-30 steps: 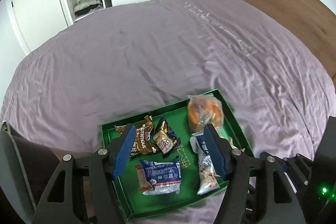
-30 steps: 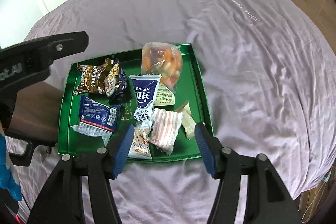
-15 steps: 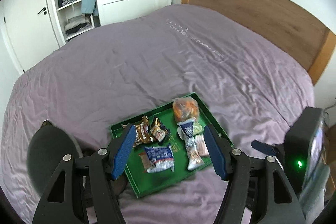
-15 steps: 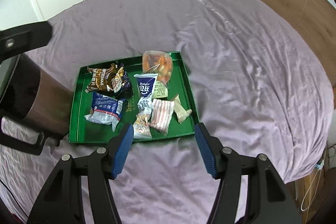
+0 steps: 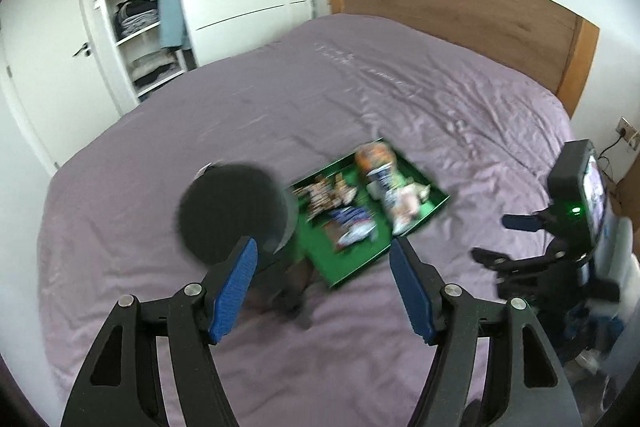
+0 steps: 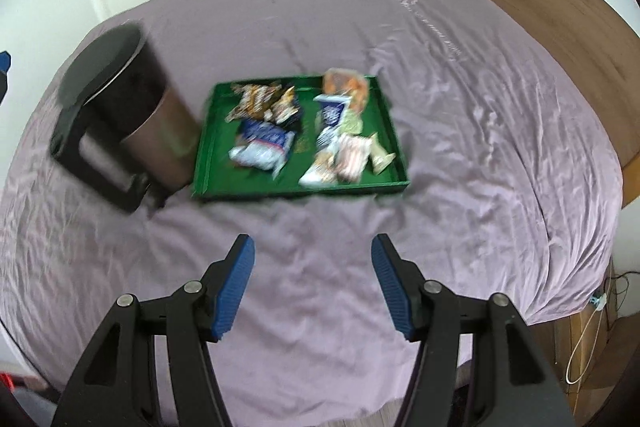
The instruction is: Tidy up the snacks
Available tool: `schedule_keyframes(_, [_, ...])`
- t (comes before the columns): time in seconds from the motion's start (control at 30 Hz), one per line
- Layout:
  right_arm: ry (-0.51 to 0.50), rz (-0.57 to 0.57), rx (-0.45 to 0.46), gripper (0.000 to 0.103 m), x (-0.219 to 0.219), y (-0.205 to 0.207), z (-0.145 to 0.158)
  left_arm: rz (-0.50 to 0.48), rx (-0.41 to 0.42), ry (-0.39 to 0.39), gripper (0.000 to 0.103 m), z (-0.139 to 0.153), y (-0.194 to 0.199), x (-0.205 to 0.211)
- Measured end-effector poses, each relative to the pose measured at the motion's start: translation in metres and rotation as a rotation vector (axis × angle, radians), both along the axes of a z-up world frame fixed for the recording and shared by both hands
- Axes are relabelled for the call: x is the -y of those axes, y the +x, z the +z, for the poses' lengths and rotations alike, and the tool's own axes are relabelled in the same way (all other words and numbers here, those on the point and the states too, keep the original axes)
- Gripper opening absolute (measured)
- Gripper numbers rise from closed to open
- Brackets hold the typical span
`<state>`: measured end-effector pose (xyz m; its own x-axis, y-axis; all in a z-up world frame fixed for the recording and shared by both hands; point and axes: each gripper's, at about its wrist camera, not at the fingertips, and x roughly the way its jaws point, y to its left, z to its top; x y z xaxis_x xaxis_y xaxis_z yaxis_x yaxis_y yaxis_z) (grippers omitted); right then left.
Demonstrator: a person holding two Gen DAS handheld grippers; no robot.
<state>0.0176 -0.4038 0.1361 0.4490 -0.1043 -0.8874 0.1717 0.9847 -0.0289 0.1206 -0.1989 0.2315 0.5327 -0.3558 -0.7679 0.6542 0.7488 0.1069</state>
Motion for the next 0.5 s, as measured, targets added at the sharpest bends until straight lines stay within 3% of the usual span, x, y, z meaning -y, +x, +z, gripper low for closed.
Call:
schedule_keyframes(0.13, [-0.004,0.065,-0.040,0.087,-0.032,-0.005,-0.004,0.080,0.016,0.025,0.064,-0.004,0.004,-0.057])
schedule_keyframes(0.5, [0.007,0.347,-0.127,0.088,-0.154,0.021,-0.019,0.523,-0.012,0.130,0.064,-0.050,0.023,-0.263])
